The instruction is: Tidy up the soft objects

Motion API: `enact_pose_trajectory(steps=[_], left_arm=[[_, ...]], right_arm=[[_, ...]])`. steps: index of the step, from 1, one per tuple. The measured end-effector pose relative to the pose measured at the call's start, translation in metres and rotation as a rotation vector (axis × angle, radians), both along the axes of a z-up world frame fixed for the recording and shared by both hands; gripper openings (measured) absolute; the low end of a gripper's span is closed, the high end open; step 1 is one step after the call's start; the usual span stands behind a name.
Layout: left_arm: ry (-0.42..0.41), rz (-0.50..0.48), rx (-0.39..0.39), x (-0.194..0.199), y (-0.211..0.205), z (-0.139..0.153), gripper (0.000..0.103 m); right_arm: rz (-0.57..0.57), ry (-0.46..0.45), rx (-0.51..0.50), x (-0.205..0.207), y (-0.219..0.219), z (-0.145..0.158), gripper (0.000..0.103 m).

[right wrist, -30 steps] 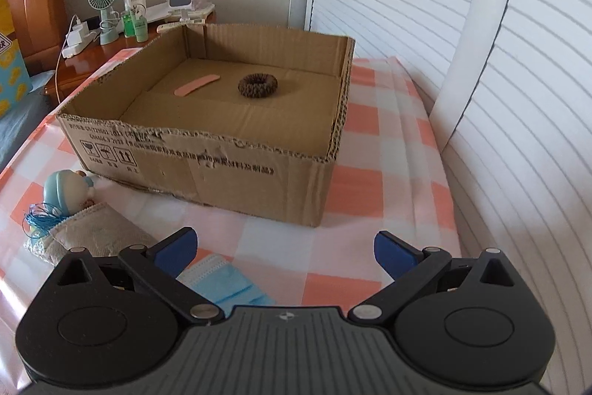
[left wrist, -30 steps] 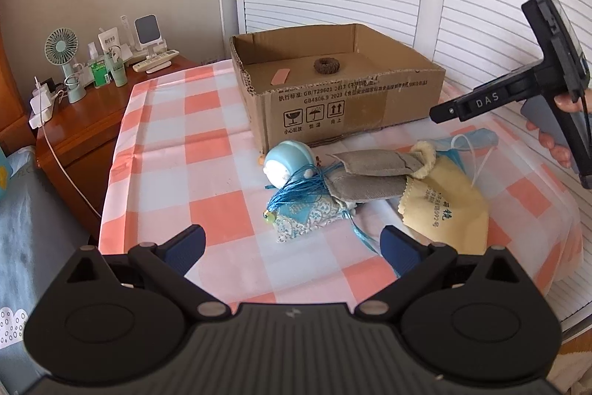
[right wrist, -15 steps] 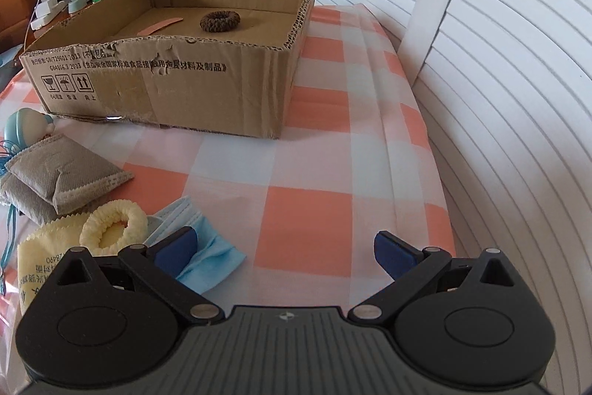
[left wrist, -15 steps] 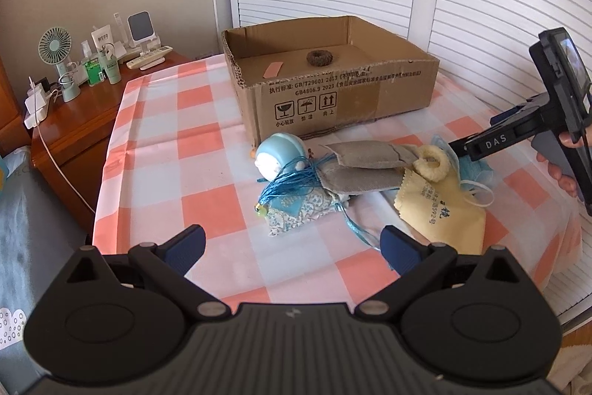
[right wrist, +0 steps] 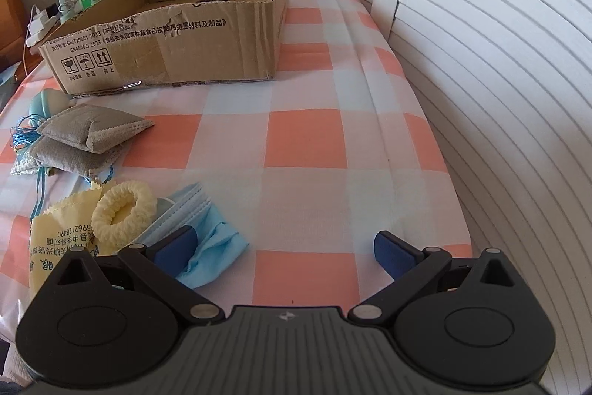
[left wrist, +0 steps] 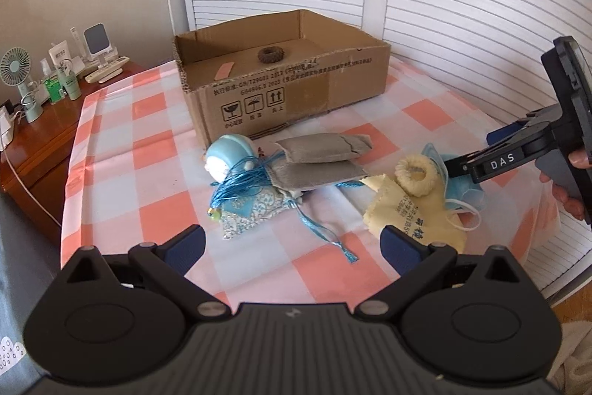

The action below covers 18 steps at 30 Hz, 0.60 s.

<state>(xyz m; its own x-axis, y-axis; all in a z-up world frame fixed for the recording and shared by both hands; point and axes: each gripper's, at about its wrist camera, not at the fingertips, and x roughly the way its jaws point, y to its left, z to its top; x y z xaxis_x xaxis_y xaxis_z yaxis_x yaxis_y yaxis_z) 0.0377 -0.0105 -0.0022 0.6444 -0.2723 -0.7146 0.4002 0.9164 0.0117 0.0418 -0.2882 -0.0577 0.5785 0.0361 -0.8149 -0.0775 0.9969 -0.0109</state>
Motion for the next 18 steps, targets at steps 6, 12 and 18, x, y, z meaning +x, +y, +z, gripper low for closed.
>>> enact_pose_trajectory(steps=[6,12,18], left_arm=[[0.002,-0.092,-0.004,-0.003,-0.019,-0.003,0.100],[0.038,-0.253,-0.021,0.002,-0.045,-0.014,0.100],[0.054,-0.359,0.032,0.007,-0.073,-0.028,0.099]], right_arm=[[0.011,-0.064,0.018,-0.009,-0.002,-0.004,0.103],[0.027,-0.107,0.028,-0.013,-0.005,-0.006,0.103],[0.063,-0.094,0.059,-0.012,-0.008,0.000,0.103]])
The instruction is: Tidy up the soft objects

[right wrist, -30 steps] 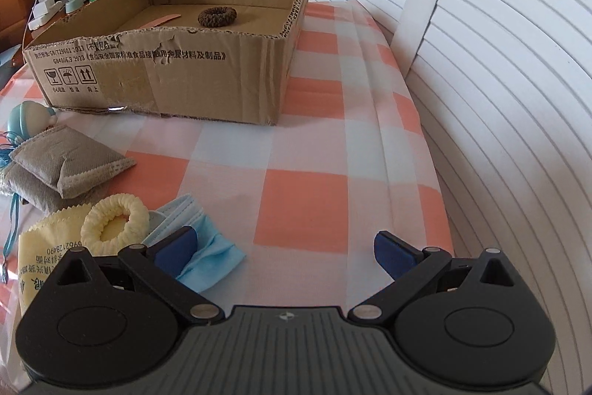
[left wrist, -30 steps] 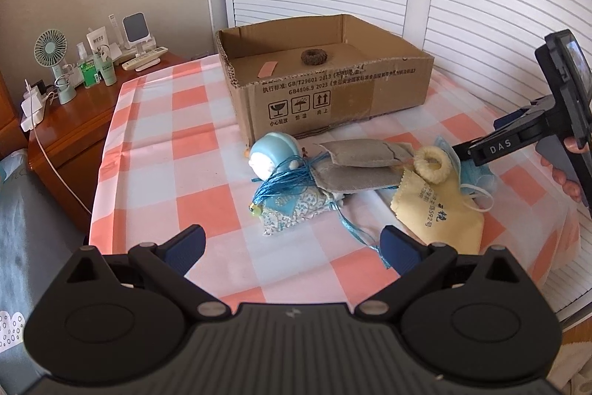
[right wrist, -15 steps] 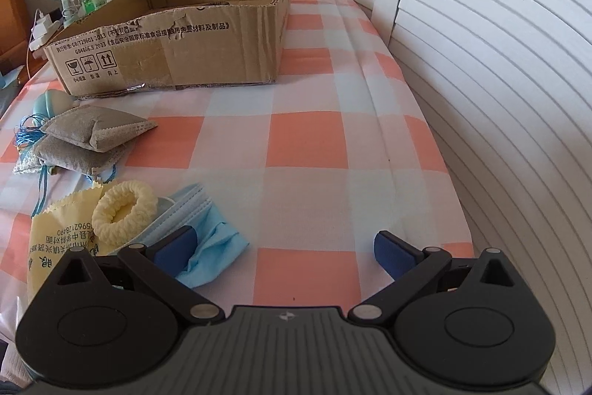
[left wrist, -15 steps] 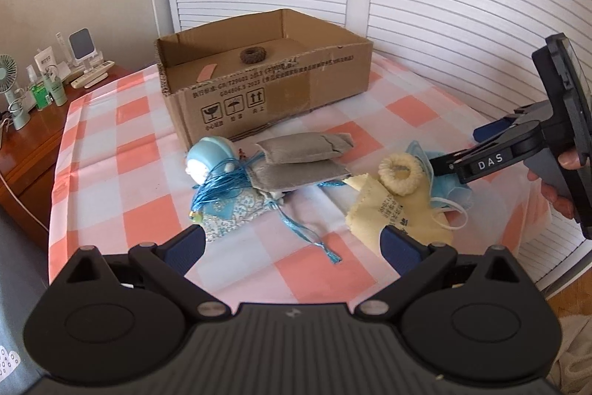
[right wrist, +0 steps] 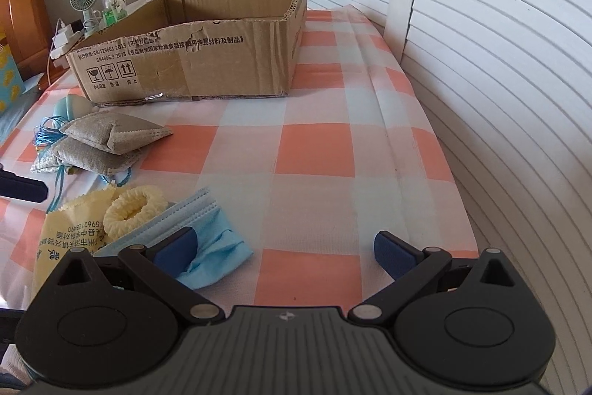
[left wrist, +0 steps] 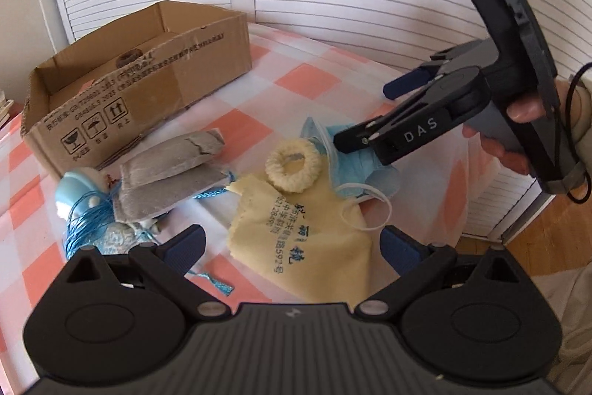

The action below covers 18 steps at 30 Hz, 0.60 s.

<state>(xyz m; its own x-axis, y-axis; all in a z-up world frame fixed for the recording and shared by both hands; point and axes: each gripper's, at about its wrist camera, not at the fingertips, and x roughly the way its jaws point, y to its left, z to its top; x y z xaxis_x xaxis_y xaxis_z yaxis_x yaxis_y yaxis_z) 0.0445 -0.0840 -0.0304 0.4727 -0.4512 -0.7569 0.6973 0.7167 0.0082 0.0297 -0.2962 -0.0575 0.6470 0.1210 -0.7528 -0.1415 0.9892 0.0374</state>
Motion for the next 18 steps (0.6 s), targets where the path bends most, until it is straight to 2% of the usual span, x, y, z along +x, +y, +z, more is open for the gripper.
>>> enact_pose_trajectory(steps=[6,9,11,14,16,18], left_arm=[[0.013,-0.029,0.033,0.006,-0.010,-0.007,0.096],[0.029,-0.032,0.031,0.011,-0.012,-0.010,0.086],[0.039,-0.029,0.008,0.015,-0.012,-0.011,0.083],[0.062,-0.027,-0.022,0.018,-0.007,-0.010,0.071],[0.062,-0.020,-0.035,0.019,-0.004,-0.009,0.050],[0.054,-0.007,-0.025,0.018,0.000,-0.007,0.042]], right_arm=[[0.037,-0.029,0.022,-0.004,-0.001,0.004,0.103],[0.037,-0.037,0.033,-0.005,-0.003,0.006,0.103],[0.037,-0.041,0.042,-0.007,-0.004,0.007,0.103],[0.045,-0.048,0.046,-0.009,-0.005,0.009,0.103],[0.047,-0.057,0.041,-0.011,-0.005,0.010,0.103],[0.048,-0.060,0.040,-0.011,-0.005,0.011,0.103]])
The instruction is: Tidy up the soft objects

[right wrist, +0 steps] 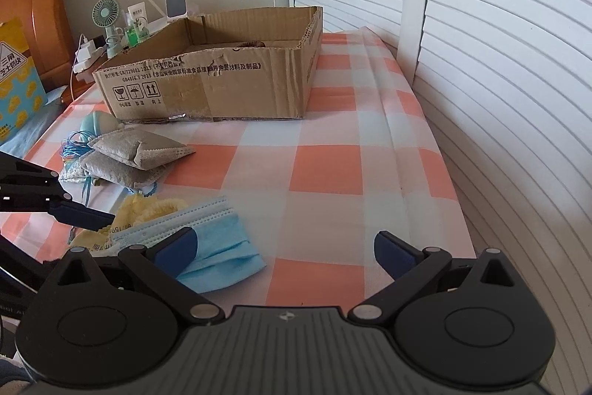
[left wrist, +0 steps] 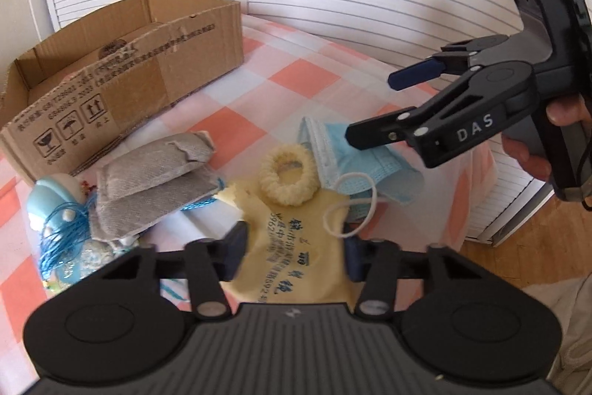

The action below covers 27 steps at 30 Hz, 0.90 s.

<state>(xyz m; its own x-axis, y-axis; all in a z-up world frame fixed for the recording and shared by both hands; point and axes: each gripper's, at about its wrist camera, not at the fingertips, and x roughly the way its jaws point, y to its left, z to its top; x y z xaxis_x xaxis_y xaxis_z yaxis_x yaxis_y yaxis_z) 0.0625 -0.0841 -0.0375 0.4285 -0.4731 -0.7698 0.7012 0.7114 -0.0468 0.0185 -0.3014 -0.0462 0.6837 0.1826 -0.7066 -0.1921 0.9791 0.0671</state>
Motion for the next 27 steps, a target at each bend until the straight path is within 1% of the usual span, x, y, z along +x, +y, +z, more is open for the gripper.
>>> enact_pose_trajectory(steps=[2,3,4,10,15,19,22,24,27], left_arm=[[0.000,0.010,0.002,0.000,0.006,0.001,0.037],[-0.001,0.017,0.001,-0.001,0.009,0.001,0.031],[-0.004,0.027,-0.002,-0.002,0.013,0.003,0.029],[-0.023,0.098,0.027,-0.009,0.032,0.008,0.029],[-0.044,0.143,0.048,-0.015,0.041,0.008,0.029],[-0.028,0.167,0.033,-0.015,0.048,0.005,0.029],[-0.026,0.171,0.031,-0.015,0.049,0.004,0.029],[-0.024,0.170,0.030,-0.014,0.049,0.004,0.029],[-0.022,0.169,0.029,-0.013,0.049,0.003,0.029]], right_arm=[[0.003,-0.004,0.003,0.000,0.000,0.001,0.103],[0.006,-0.005,0.002,0.000,0.001,0.001,0.103],[0.007,-0.006,0.001,0.000,0.001,0.001,0.103],[0.036,-0.012,-0.008,-0.003,0.006,0.002,0.103],[0.115,-0.015,-0.005,-0.005,0.016,0.002,0.103],[0.182,-0.014,-0.018,-0.003,0.026,-0.003,0.102],[0.221,-0.003,-0.036,-0.001,0.035,-0.008,0.101],[0.243,0.007,-0.048,0.000,0.040,-0.010,0.096],[0.257,0.010,-0.061,-0.001,0.045,-0.011,0.092]])
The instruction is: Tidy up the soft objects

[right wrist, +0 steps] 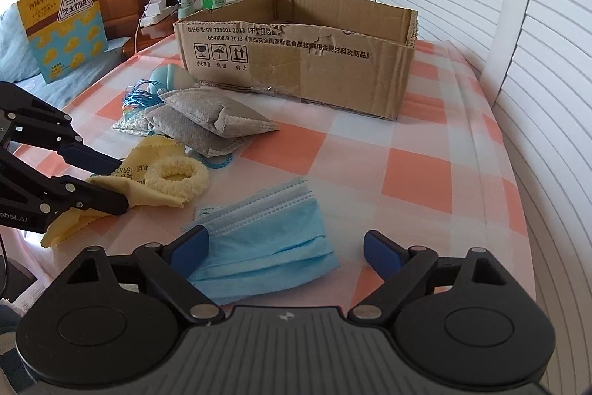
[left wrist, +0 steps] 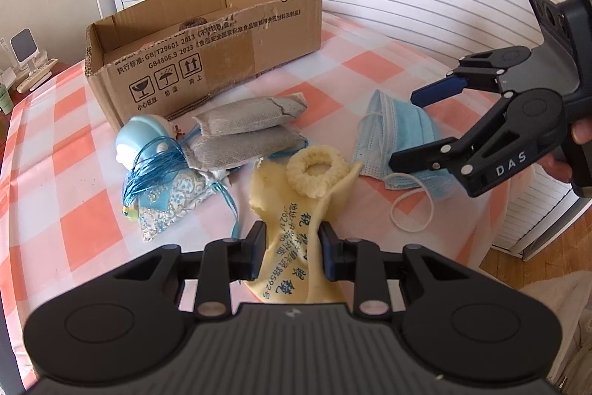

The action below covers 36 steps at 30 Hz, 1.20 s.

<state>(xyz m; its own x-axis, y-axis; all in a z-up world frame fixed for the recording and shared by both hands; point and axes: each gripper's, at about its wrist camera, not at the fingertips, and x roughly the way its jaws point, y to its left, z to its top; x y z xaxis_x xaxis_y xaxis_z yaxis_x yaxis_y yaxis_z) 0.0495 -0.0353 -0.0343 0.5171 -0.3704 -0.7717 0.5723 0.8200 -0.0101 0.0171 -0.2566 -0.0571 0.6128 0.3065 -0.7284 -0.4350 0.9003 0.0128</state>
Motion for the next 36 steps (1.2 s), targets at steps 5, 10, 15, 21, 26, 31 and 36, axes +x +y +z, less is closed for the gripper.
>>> enact_pose_trajectory(steps=[5,10,15,21,26,31,36], left_arm=[[0.003,-0.001,-0.006,0.000,0.001,-0.001,0.029],[-0.009,-0.005,0.007,-0.001,0.000,0.000,0.028],[-0.046,-0.015,0.036,-0.005,-0.003,0.007,0.015],[-0.117,-0.030,0.050,-0.008,-0.002,0.031,0.011],[-0.134,-0.038,0.069,-0.007,0.001,0.037,0.025],[-0.055,-0.037,0.020,-0.008,0.010,0.020,0.070],[-0.022,-0.039,0.037,-0.001,0.006,0.003,0.069]], right_arm=[[0.025,0.010,0.017,-0.006,0.002,0.003,0.076],[0.021,0.002,0.018,-0.013,0.003,0.006,0.054],[0.004,-0.013,0.015,-0.015,-0.001,0.013,0.030],[0.005,-0.046,0.011,-0.020,-0.003,0.024,0.023],[-0.001,-0.053,0.008,-0.019,-0.005,0.028,0.023],[-0.004,-0.037,0.018,-0.021,-0.007,0.024,0.023],[-0.007,-0.022,0.022,-0.018,-0.007,0.019,0.023]])
